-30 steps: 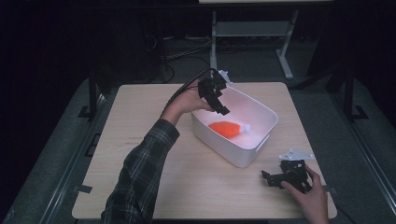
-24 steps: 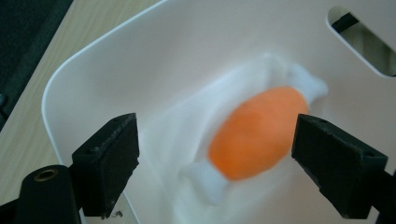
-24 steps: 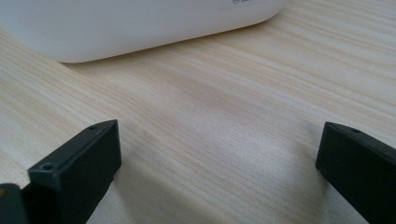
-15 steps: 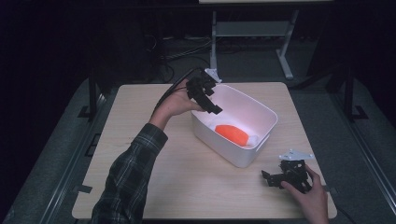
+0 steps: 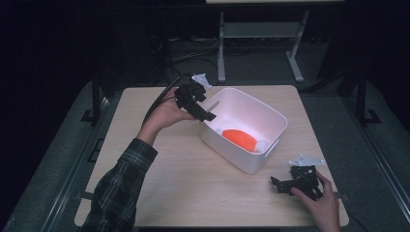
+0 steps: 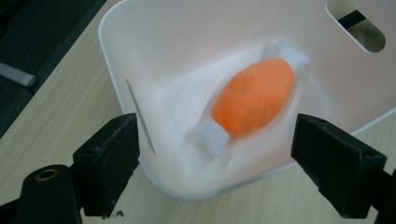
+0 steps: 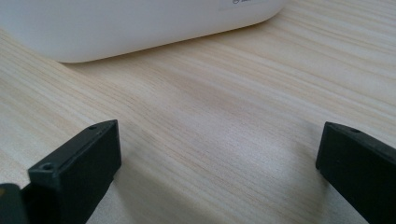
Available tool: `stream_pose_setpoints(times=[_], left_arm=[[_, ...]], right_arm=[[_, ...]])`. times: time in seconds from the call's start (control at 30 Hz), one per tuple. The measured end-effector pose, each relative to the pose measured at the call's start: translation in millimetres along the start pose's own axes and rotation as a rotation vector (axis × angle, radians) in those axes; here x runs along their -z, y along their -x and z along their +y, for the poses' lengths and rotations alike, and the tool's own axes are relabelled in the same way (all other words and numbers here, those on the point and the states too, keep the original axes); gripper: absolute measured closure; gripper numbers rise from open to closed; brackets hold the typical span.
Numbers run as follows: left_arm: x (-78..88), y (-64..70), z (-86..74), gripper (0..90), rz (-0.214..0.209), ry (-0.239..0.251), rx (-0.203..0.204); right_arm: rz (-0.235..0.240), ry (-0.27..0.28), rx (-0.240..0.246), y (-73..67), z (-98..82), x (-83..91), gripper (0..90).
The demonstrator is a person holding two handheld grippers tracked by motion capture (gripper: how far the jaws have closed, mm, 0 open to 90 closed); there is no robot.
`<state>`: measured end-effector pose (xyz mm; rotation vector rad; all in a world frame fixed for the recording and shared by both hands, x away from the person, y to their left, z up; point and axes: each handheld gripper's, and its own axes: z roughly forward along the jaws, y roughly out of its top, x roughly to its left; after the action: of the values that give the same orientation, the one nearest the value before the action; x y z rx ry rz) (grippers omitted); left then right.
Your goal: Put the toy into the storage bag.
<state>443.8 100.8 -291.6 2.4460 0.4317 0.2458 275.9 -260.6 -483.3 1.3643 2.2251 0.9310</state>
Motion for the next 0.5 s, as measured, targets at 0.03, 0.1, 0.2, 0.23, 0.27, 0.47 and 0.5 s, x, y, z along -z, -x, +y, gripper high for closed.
stream_pose_setpoints(times=[0.03,0.1,0.2,0.23,0.27,0.47,0.5], left_arm=[[3.0,0.9,-3.2,14.9,0.004,0.004,0.008],[8.3,2.2,-9.7,15.1,0.018,0.014,0.019],[16.2,5.1,-19.5,15.2,0.038,0.024,0.032],[18.6,6.2,-22.8,15.2,0.043,0.031,0.038],[22.9,8.6,-29.4,15.3,0.054,0.034,0.049],[30.7,17.7,-54.8,15.3,0.078,0.05,0.083],[30.7,17.7,-54.8,15.3,0.078,0.05,0.083]], right_arm=[[0.001,-0.001,0.001,0.1,0.0,0.0,0.0],[0.0,0.001,0.001,0.1,0.0,-0.1,0.0],[0.0,-0.001,0.002,0.1,0.0,0.0,0.0],[0.0,-0.001,0.002,0.2,0.1,0.0,0.0],[0.0,0.0,0.001,0.1,0.0,0.0,0.0],[0.0,-0.002,0.002,0.2,0.0,0.1,0.0],[0.0,-0.002,0.002,0.2,0.0,0.1,0.0]])
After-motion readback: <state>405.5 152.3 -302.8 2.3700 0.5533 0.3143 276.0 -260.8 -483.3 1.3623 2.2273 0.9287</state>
